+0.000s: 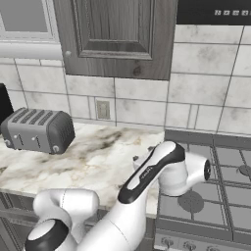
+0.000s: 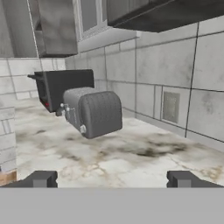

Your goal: Take 2 condiments from the cabinet and move them on the counter near the stove.Make sure the condiments are lined up with each other, next to each other.

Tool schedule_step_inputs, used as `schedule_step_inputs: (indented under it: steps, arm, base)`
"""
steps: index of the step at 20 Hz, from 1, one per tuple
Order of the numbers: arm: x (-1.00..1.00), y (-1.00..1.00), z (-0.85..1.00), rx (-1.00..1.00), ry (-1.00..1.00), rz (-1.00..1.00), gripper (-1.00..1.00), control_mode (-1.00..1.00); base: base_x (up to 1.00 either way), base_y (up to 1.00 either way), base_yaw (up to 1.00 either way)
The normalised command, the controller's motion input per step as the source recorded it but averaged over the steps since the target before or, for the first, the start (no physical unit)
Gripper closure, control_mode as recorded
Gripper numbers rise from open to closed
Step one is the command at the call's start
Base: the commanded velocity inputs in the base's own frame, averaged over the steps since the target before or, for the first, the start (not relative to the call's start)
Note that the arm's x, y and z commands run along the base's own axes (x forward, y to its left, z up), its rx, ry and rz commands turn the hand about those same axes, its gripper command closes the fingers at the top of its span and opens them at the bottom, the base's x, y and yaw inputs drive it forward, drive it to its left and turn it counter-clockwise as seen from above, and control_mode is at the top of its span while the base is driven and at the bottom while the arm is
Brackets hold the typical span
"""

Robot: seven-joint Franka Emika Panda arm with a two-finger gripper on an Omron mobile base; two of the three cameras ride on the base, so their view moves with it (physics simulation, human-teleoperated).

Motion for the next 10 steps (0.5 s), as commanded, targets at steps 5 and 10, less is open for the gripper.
schedule_step_inputs:
  steps: [5, 10]
  arm:
    - [-0.46, 0.54, 0.63, -0.03, 0.00, -0.01, -1.00, -1.00]
    - [-0.45, 0.68, 0.57, -0.09, 0.00, -0.05, -1.00, -1.00]
  base:
    - [0.00, 0.00, 0.00]
    - [0.00, 0.00, 0.00]
